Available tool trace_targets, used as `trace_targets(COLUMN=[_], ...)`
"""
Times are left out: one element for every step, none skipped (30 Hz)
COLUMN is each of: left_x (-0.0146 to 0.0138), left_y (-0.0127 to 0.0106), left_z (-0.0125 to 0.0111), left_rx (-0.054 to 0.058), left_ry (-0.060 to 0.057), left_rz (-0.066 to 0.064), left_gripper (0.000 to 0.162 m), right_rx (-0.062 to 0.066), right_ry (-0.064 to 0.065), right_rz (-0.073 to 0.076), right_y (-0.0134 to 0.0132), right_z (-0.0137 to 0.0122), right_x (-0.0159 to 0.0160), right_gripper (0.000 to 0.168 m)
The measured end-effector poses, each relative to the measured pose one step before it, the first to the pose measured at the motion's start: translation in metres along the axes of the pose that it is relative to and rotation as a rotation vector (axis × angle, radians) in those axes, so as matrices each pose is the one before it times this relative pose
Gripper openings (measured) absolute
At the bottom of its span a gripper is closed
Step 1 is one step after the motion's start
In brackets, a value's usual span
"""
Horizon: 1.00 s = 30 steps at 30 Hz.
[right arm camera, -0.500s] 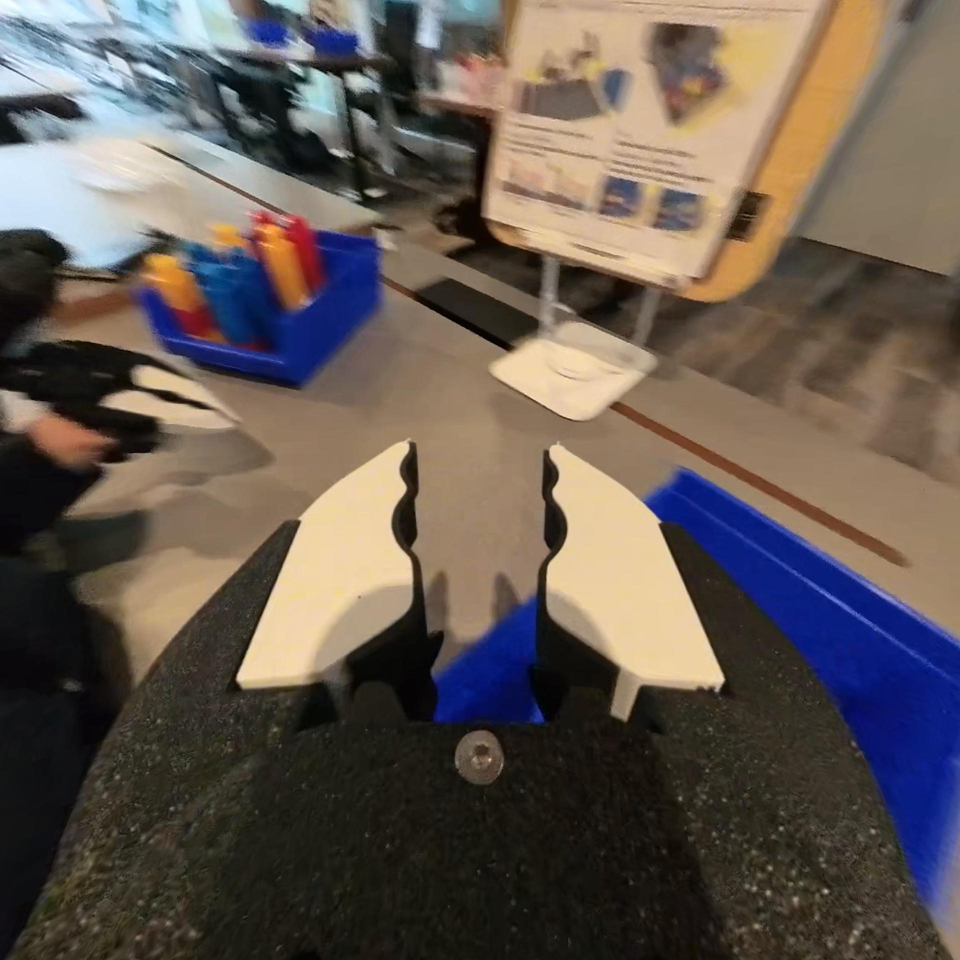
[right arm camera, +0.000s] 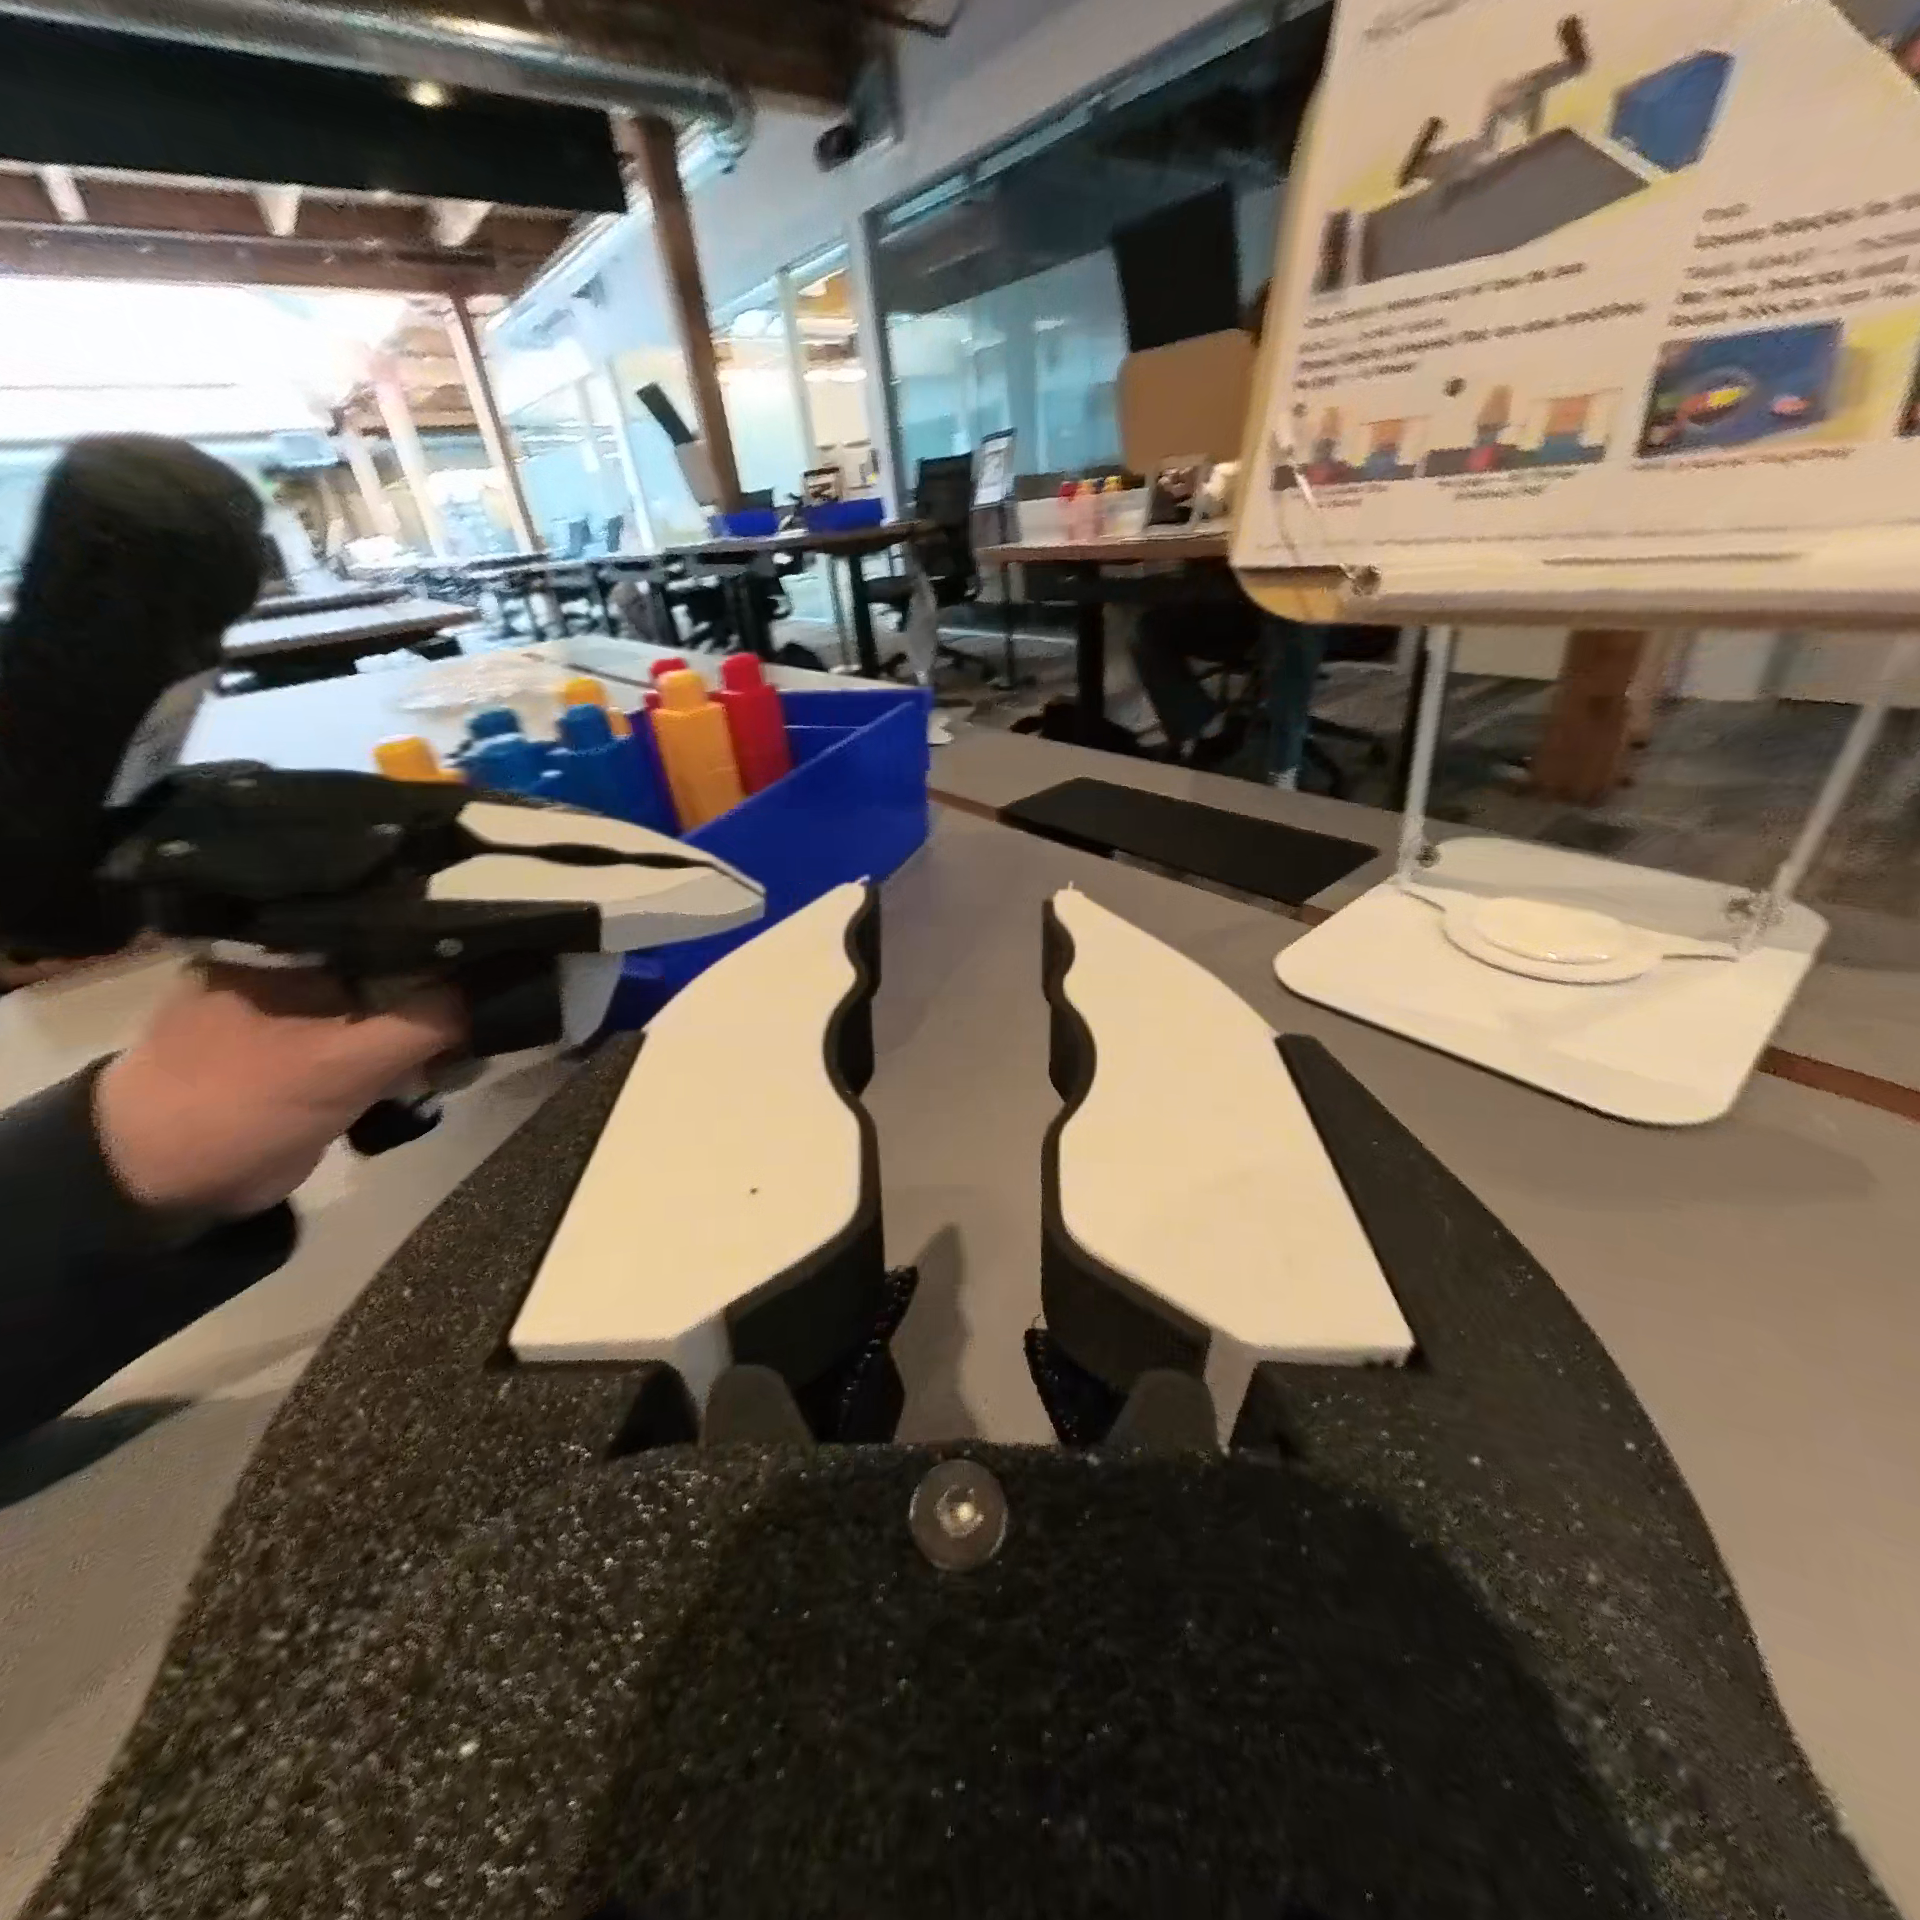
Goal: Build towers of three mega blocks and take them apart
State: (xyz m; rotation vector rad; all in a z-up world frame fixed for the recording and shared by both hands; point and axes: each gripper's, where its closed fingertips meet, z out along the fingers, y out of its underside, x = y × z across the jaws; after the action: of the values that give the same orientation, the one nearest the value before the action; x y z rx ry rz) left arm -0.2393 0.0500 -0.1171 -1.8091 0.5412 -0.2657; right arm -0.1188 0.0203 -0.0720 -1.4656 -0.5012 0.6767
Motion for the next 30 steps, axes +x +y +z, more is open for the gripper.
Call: trace_targets(left_x=[-0.00274,-0.00274,-0.00241,-0.00163,-0.00169,-0.00169,-0.00117,-0.0008,-0.00124,-0.0019,-0.00212,-0.00166,-0.00067,0.0,-0.0001,-0.00018,0.0,-0.00013,-0.00053,-0.00077,-0.00164,-0.0037,-0.00475,-0.00464,-0.00172,-0.00064,-0.00046,0.00089,0.00137,0.00049], left_y=[0.0031,0.00278,0.00332,0.00352,0.00373,0.00423,0.00462,0.00462,0.00436,0.00394,0.00332,0.00235,0.00068,-0.00045,-0.00016,0.00075,0.00086,0.00101,0.00093,0.00044,0.00052,0.00096,0.00218,0.00349,0.0029,-0.00068,-0.00564,-0.00879,-0.0076,-0.00291], left_z=[0.00691,0.00629,0.00508,0.00352,0.00258,0.00222,0.00233,0.00224,0.00233,0.0022,0.00187,0.00146,0.00061,-0.00003,-0.00012,0.00013,0.00029,0.00024,-0.00007,-0.00046,-0.0009,-0.00113,-0.00069,-0.00002,0.00005,-0.00122,-0.00288,-0.00355,-0.00212,0.00057], left_rx=[-0.0081,-0.0016,-0.0016,-0.0036,-0.0057,-0.0092,-0.0137,-0.0159,-0.0163,-0.0164,-0.0154,-0.0101,0.0004,0.0078,0.0019,-0.0051,-0.0057,-0.0062,-0.0043,-0.0012,-0.0013,-0.0024,-0.0055,-0.0103,-0.0082,0.0069,0.0323,0.0437,0.0272,-0.0062], left_ry=[-0.0235,-0.0257,-0.0248,-0.0215,-0.0218,-0.0203,-0.0127,-0.0063,-0.0055,-0.0061,-0.0055,-0.0016,0.0033,0.0021,-0.0047,-0.0088,-0.0073,-0.0064,-0.0056,-0.0039,-0.0063,-0.0141,-0.0143,-0.0069,0.0108,0.0062,-0.0089,-0.0102,-0.013,-0.0198], left_rz=[0.0154,0.019,0.0274,0.0322,0.0267,0.0149,0.0024,-0.006,-0.0082,-0.0061,-0.0055,-0.0043,0.0001,0.0046,0.0101,0.0148,0.0177,0.0157,0.0099,0.0036,-0.0009,0.0004,0.0006,-0.0062,-0.0073,-0.0019,0.0119,0.0179,0.0125,0.0191], left_gripper=[0.0,0.0,0.0,0.0,0.0,0.0,0.0,0.0,0.0,0.0,0.0,0.0,0.0,0.0,0.0,0.0,0.0,0.0,0.0,0.0,0.0,0.0,0.0,0.0,0.0,0.0,0.0,0.0,0.0,0.0], right_rx=[0.0085,0.0056,-0.0005,-0.002,-0.007,-0.01,-0.0119,-0.015,-0.0181,-0.0125,-0.0038,-0.0038,-0.0042,0.0011,0.0014,0.0011,0.0046,0.0084,0.0106,0.0098,0.0059,0.0023,-0.0011,-0.0038,-0.0062,-0.0078,-0.0076,-0.0043,-0.0011,0.0002], right_ry=[0.0267,0.0185,0.0065,-0.0002,-0.0005,0.0018,0.0031,-0.0008,-0.0044,-0.0071,-0.0038,0.0007,-0.0048,-0.0057,-0.0045,-0.0019,-0.0041,-0.0037,0.0012,0.0021,-0.0007,-0.0042,-0.0037,-0.0005,0.0,-0.0013,-0.0026,-0.001,0.0013,-0.0003], right_rz=[0.0071,0.0118,0.013,0.0053,-0.0047,-0.0149,-0.0227,-0.0267,-0.0242,-0.021,-0.0217,-0.0209,-0.0142,-0.0004,0.0138,0.0238,0.0222,0.0174,0.0129,0.0093,0.0041,-0.0006,-0.0048,-0.0077,-0.0097,-0.0097,-0.0093,-0.0093,-0.0088,-0.0075], right_y=[0.00769,0.00722,0.00648,0.00538,0.00515,0.00478,0.00435,0.00403,0.00343,0.00219,0.00049,0.00025,0.00064,0.00032,0.00082,0.00084,0.0,-0.00085,-0.00117,-0.00118,-0.00074,-0.0003,0.0001,0.00048,0.00081,0.0009,0.00094,0.0005,0.00006,-0.00002], right_z=[0.00688,0.00585,0.00497,0.00414,0.00347,0.00284,0.00257,0.00236,0.00256,0.00238,0.00213,0.00155,0.0011,0.00035,-0.00035,-0.00098,-0.00125,-0.00153,-0.0017,-0.00136,-0.00118,-0.00056,-0.00004,0.00032,0.0007,0.00101,0.00089,0.00056,0.00022,-0.00003], right_x=[0.00571,0.00424,0.00244,0.0013,0.00077,0.00088,0.00078,0.00001,-0.00056,-0.00091,-0.00004,0.00132,0.00122,0.00124,0.00147,0.00192,0.00158,0.00137,0.00148,0.00113,0.00019,-0.00076,-0.00106,-0.00088,-0.00083,-0.00103,-0.00121,-0.00098,-0.0007,-0.00077], right_gripper=[0.028,0.027,0.027,0.027,0.026,0.025,0.024,0.022,0.02,0.02,0.019,0.018,0.013,0.012,0.012,0.012,0.012,0.012,0.013,0.013,0.013,0.013,0.013,0.013,0.013,0.013,0.012,0.012,0.012,0.011])
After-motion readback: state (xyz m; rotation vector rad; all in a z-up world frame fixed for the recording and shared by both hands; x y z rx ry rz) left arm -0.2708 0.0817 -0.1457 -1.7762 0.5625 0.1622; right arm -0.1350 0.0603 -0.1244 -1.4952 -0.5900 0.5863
